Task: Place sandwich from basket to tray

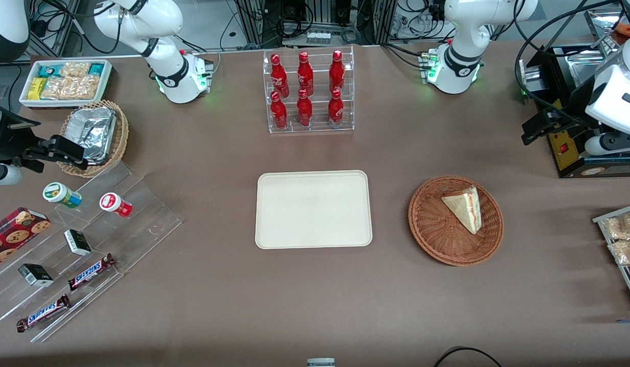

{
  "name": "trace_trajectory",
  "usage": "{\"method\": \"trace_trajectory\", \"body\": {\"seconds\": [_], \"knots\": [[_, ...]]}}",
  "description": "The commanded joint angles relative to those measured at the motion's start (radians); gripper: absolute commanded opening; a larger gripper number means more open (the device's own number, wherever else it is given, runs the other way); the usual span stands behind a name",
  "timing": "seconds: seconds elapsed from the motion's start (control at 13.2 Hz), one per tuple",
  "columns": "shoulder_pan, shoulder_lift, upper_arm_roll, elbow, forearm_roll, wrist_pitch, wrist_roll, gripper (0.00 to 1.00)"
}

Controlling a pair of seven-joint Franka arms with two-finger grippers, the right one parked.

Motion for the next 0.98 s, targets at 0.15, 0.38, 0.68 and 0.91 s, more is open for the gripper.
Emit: {"method": "trace_trajectory", "body": {"seconds": [0.15, 0.38, 0.68, 0.91], "knots": [[-0.004, 0.018, -0.001, 0.028, 0.028, -0.007, -0.003, 1.00], [-0.011, 0.019, -0.007, 0.025, 0.059, -0.004, 0.000, 1.00], [-0.014, 0.033, -0.010, -0.019, 0.068, 0.002, -0.006, 1.00], [-0.015, 0.012, -0.010, -0.093, 0.063, 0.051, -0.006, 1.00]]}}
